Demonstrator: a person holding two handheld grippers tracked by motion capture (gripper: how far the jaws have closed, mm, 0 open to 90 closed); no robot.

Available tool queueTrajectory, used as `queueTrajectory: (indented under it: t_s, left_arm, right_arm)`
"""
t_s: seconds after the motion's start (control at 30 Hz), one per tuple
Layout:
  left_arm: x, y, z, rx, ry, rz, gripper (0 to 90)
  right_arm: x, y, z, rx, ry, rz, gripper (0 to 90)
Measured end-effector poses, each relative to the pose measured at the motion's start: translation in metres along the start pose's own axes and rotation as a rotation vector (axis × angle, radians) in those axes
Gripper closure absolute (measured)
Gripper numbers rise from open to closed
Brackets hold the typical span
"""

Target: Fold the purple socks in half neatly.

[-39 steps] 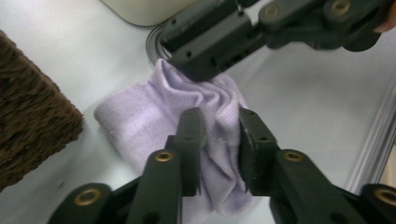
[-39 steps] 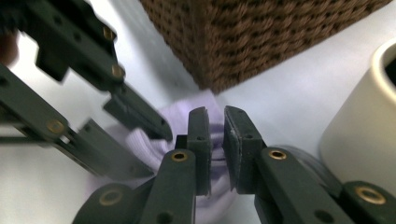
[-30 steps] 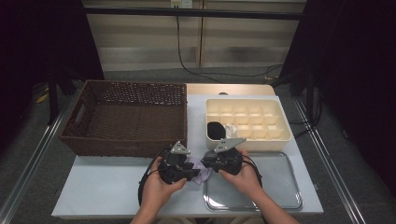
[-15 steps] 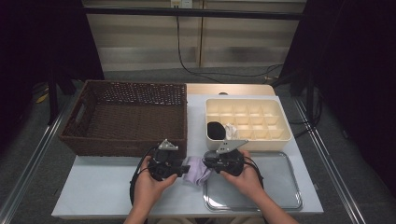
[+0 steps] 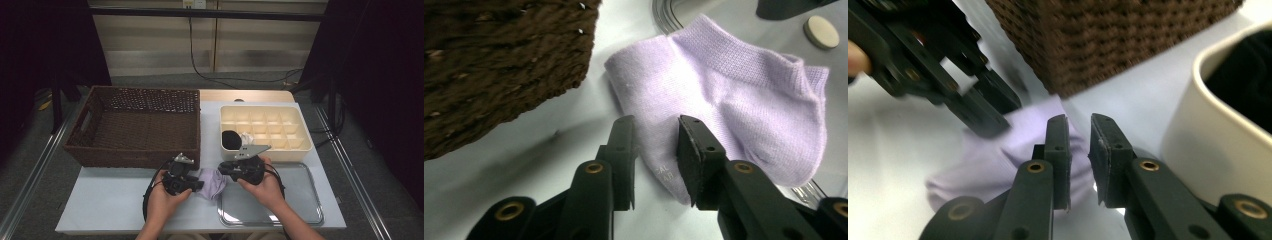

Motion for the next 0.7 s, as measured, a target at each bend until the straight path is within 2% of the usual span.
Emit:
queueTrajectory:
  t_s: [0.13,0.27,0.37,0.4,0.53,0.7]
  left_arm:
    - [-0.005,0.001,0.000,0.004,0.011,0.020,76.6]
    - [-0.005,0.002,-0.002,0.006,0.010,0.020,82.7]
    - [-0.005,0.002,-0.008,0.010,0.007,0.026,83.9]
    - [-0.005,0.003,-0.009,0.004,0.000,0.015,84.1]
    - [-0.005,0.005,-0.016,0.005,-0.011,0.018,84.3]
    - [0.000,0.004,-0.021,-0.004,-0.014,-0.012,84.3]
  right_arm:
    - [0.010,0.004,0.009,0.006,0.039,-0.018,79.7]
    - [0.018,-0.001,0.020,0.044,0.062,-0.046,80.0]
    - [0.019,-0.007,0.025,0.072,0.063,-0.052,80.0]
    - [0.018,-0.010,0.026,0.081,0.064,-0.050,80.0]
    - [0.018,-0.011,0.029,0.074,0.073,-0.036,80.4]
    - [0.021,-0.012,0.039,0.075,0.080,-0.043,80.5]
Point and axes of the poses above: each handheld gripper's, and its own axes: z roughly forward along the jaws, y roughly out of its top, x roughly to its left, the point moved 5 cm from there along z, roughly forward along the jaws, and after that the axes turned 3 degrees about -z, right-handed, at the moved point
